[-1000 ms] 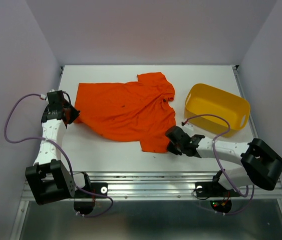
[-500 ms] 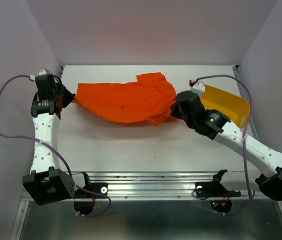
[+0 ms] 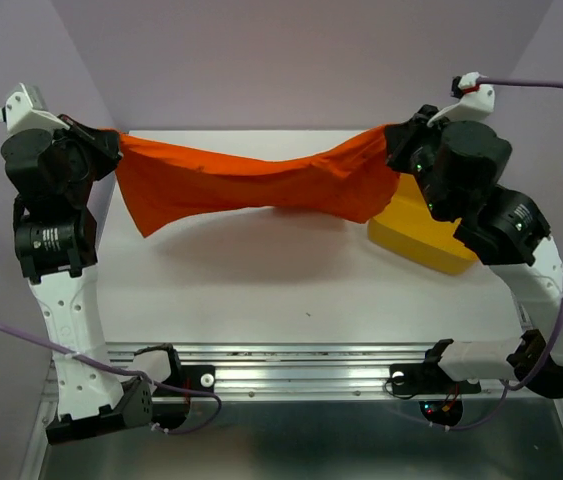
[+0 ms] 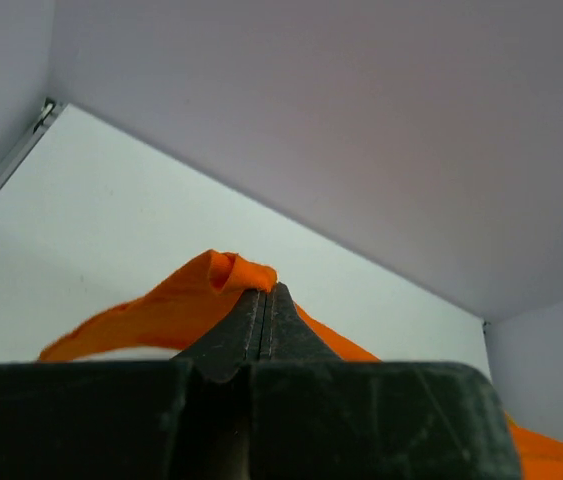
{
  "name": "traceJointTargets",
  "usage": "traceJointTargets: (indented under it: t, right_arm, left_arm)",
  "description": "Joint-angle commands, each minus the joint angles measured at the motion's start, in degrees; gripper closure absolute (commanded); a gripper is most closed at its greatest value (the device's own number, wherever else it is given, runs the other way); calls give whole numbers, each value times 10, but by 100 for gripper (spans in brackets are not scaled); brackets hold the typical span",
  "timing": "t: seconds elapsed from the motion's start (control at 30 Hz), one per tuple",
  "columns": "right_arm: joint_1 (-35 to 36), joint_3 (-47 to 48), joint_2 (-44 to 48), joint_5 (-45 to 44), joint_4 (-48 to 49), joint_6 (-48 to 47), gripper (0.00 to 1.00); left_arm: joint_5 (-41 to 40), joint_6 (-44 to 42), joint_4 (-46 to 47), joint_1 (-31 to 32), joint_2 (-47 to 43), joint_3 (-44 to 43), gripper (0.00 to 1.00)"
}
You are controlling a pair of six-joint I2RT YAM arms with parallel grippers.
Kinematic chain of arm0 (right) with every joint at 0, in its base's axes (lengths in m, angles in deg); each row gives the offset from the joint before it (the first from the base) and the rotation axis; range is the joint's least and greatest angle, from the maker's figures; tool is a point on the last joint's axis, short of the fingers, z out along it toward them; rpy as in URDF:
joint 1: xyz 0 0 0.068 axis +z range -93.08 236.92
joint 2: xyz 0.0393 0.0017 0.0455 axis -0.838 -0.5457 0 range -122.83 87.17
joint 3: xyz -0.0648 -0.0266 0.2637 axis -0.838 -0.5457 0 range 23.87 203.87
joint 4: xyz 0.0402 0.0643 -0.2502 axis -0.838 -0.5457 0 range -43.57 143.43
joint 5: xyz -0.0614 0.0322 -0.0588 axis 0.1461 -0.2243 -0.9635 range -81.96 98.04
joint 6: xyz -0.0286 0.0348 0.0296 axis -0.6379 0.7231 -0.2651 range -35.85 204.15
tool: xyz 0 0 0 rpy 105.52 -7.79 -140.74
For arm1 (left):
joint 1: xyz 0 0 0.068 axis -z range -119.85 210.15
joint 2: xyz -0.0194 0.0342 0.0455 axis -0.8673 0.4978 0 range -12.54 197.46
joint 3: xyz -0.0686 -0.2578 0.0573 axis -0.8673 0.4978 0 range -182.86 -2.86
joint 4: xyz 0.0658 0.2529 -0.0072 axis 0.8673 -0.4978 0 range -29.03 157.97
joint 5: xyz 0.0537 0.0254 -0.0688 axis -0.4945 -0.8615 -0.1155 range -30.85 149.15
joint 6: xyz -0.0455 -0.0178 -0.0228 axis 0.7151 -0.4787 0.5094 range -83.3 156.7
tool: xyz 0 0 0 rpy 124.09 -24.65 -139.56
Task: Roll the t-shirts
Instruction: Flatten out the T-shirt at the center of the board.
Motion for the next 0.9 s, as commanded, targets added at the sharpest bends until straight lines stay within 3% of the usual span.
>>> traceJointTargets:
  t: [0.0,0.17,0.5,0.77,0.87]
  right_arm:
    - [0,80,27,7,8,-68,99]
    - [0,157,52,62,35,-91,99]
    - [0,291,32,147,40,-100,99]
    - [0,282,39,139,3,-68,99]
    - [0,238,50,119,-21,-44,99]
  left_arm:
    - [36,-9,32,1,-31,-55,100]
    - [56,-12,-14,1,-19,-172,100]
    - [35,-1,-4,2,-64,-194,100]
    - [-30,-26,-24,19,-50,-270,100]
    - [-49,-38,-31,22,-41,-285,100]
